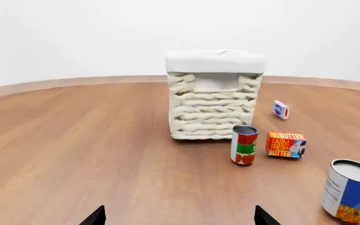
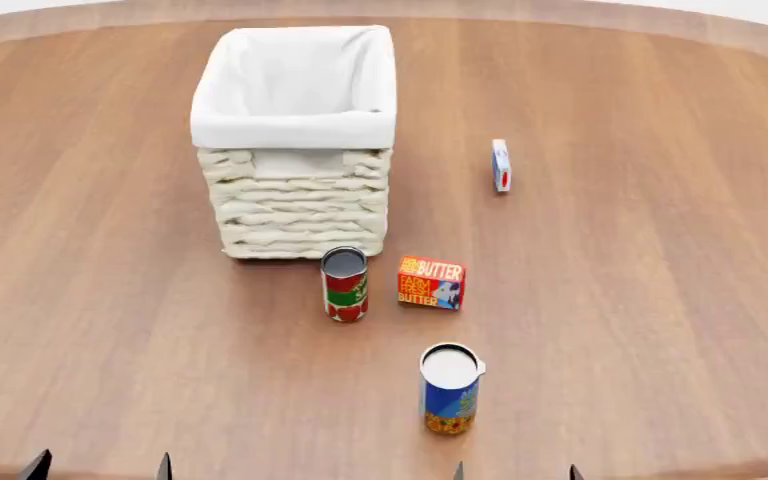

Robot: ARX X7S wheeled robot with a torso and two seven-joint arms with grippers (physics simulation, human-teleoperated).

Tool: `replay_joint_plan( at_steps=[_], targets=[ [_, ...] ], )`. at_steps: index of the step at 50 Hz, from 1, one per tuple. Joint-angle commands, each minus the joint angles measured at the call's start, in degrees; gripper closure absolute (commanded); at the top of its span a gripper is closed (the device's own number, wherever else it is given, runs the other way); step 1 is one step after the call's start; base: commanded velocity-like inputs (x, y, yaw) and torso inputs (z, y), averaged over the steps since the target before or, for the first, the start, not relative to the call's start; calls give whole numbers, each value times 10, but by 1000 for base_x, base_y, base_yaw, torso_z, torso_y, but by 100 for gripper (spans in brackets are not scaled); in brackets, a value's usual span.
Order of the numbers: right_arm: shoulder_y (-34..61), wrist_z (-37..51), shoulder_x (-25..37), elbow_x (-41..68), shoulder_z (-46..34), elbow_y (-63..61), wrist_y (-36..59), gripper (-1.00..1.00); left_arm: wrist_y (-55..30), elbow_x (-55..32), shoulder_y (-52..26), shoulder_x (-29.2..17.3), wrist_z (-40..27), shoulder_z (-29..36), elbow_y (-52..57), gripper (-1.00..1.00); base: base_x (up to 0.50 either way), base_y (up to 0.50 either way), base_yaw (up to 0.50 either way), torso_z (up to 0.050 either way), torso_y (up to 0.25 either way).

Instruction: Pick up the alphabet soup and put it in the basket.

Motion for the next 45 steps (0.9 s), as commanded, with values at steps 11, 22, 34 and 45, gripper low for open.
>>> replay_joint_plan(
  at_steps=[11,22,34,45],
  targets=[
    [-46,52,48,38,-44,-179,41,-100,-49,-5,55,-31,-35,30,198,-100,0,0,0,0,0],
    [-95,68,71,31,-55,-375,87,-100,-95,6,113,-47,-54,47,397,-100,0,0,0,0,0],
    [-111,62,83,59,-58,-415,78,-100,-99,11,135,-60,-69,55,453,-100,178,0,0,0,0],
    [-109,70,88,65,-62,-413,82,-100,-100,6,130,-68,-81,60,445,-100,500,0,0,0,0]
  ],
)
